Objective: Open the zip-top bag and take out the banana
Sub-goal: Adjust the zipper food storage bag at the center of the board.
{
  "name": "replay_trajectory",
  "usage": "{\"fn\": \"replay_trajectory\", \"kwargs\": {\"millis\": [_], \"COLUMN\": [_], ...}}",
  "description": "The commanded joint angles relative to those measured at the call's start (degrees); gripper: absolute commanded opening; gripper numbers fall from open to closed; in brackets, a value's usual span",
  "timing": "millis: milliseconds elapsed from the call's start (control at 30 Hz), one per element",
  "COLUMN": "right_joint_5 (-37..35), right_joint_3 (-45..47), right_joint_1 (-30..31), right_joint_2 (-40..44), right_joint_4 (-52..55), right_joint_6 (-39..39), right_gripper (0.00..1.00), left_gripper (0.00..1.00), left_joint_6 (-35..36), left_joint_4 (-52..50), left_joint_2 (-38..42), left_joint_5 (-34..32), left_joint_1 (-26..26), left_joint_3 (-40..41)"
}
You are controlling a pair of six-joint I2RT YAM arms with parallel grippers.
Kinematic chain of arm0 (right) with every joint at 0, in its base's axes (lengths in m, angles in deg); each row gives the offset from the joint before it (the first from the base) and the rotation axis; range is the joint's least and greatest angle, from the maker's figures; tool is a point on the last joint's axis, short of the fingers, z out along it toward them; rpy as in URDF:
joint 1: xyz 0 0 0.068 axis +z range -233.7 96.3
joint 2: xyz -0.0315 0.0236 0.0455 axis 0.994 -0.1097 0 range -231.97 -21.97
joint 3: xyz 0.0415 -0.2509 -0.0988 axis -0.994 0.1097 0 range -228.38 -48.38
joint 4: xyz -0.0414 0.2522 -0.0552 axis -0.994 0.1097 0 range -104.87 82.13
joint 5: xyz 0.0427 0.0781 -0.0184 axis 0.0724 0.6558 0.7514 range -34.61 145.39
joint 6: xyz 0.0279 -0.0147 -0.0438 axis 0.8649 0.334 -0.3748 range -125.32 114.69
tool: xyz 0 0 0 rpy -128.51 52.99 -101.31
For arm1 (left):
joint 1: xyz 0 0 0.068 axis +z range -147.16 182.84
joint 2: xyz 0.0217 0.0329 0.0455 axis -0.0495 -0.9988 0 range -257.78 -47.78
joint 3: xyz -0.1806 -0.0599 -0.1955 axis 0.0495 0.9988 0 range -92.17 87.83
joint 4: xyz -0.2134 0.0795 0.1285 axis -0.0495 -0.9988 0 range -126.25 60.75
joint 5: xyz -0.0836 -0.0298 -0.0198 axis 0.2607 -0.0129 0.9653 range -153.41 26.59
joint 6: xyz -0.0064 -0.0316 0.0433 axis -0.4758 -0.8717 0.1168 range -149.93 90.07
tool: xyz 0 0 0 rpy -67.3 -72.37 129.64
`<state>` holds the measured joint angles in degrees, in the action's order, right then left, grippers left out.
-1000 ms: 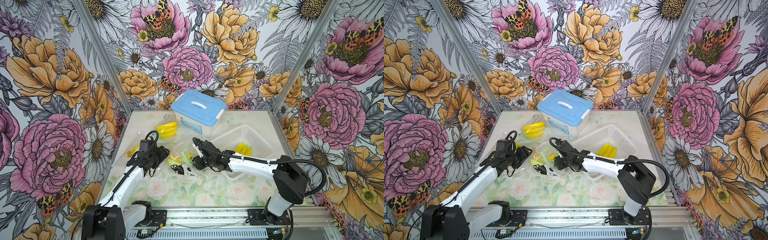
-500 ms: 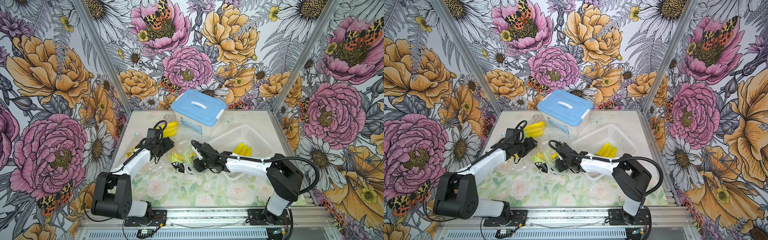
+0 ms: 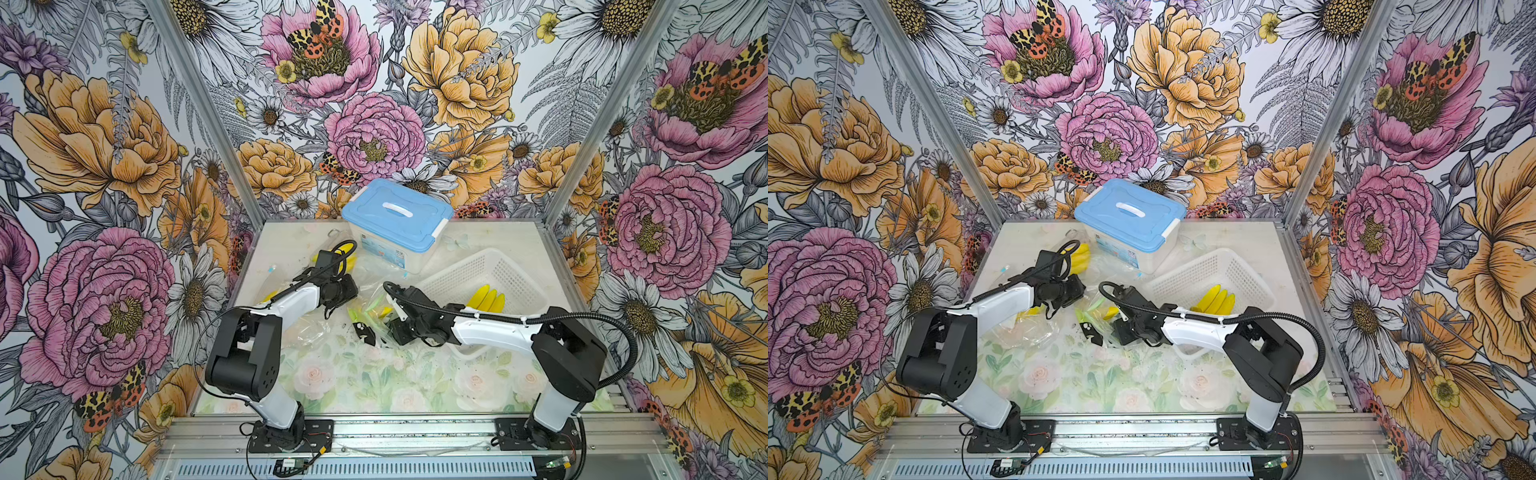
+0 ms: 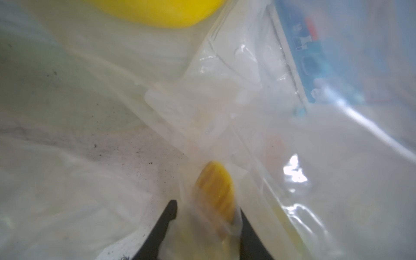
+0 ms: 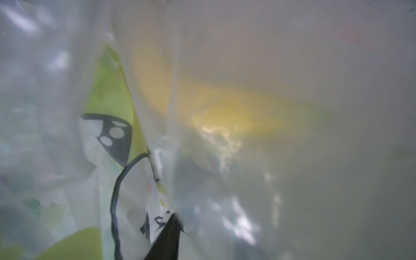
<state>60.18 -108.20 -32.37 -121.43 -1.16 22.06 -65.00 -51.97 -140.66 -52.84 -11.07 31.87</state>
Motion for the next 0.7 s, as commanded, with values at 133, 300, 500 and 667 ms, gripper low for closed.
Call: {"fn": "replay_trajectory", "kwargs": {"millis": [133,300,500,667], "right_joint_5": [-2.4,-1.6,-1.0,0.8], "right_joint_3": [3.5,4.0,2.1,1.0], "right_joint_1": [-0.8,-2.0,-4.1,-4.9], "right_joint_2": [3.4,5.8,8.3,9.7], "right_joint_4": [-0.7,-3.5,-5.3,-7.0], "right_joint_6": [2.7,5.8,9.7,12.5], "right_gripper": [0.50,0.54,0.55,0.56], "left_gripper": [0.00,0.00,0.00,0.00], "left_joint_6": [4.4,5.8,6.9,7.7], "left_joint_4": [0.1,3.2,7.6,8.1], "left_joint_2": [2.1,7.3,13.2,18.3], "left_joint_5": [-1.1,1.1,6.0,6.8], "left_joint_1": [0.2,1.0,2.2,2.7], "left_joint_3": [0.0,3.5,8.5,11.2]}}
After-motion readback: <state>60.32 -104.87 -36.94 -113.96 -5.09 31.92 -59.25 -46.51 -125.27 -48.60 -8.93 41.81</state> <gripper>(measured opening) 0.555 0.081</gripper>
